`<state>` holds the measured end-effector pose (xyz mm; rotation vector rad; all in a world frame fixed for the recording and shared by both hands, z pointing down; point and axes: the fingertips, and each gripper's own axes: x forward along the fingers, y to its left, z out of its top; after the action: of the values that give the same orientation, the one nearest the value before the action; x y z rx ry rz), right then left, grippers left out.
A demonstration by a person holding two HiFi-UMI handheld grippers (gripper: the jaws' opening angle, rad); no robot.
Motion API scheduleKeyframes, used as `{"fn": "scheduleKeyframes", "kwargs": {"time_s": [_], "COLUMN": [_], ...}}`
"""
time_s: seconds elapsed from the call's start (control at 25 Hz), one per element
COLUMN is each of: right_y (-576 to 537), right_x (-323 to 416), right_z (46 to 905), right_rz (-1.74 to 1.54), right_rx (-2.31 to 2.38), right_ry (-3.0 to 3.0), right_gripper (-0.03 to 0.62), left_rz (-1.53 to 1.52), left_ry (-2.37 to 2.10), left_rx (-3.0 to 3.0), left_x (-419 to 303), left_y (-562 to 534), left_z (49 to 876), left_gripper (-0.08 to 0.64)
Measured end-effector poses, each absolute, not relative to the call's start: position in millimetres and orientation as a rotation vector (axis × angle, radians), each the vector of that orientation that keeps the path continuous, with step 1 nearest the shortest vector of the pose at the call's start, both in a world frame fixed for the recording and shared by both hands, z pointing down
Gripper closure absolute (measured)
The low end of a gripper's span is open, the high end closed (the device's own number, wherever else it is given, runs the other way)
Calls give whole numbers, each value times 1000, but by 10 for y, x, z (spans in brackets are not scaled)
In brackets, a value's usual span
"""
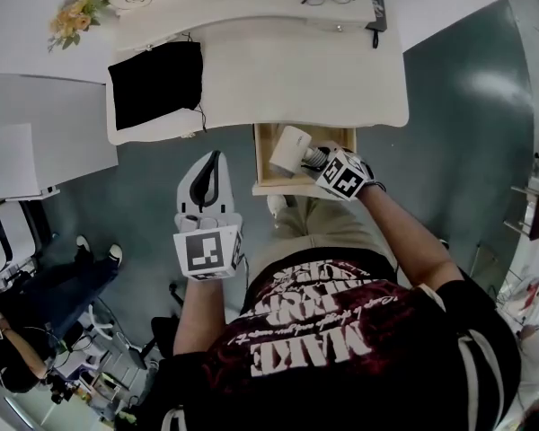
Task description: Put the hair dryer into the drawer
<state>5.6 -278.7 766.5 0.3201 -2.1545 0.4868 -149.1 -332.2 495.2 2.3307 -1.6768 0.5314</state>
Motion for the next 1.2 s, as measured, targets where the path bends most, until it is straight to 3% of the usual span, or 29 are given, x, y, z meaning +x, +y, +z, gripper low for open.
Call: {"fn": "scheduleKeyframes", "kwargs": {"time_s": [1.2], "right_y": [-2853], "right_x": [291], "right_z": [9159], "right_rz": [552], "right_rx": [309], "right_ry": [-1812], "right_gripper": [391], "left_rz": [615], "left_ry": [-1697], "left_rx": [2248], "left_x": [-1655], "left_y": [-3020], "left_z": [5129], "left_gripper": [555]}}
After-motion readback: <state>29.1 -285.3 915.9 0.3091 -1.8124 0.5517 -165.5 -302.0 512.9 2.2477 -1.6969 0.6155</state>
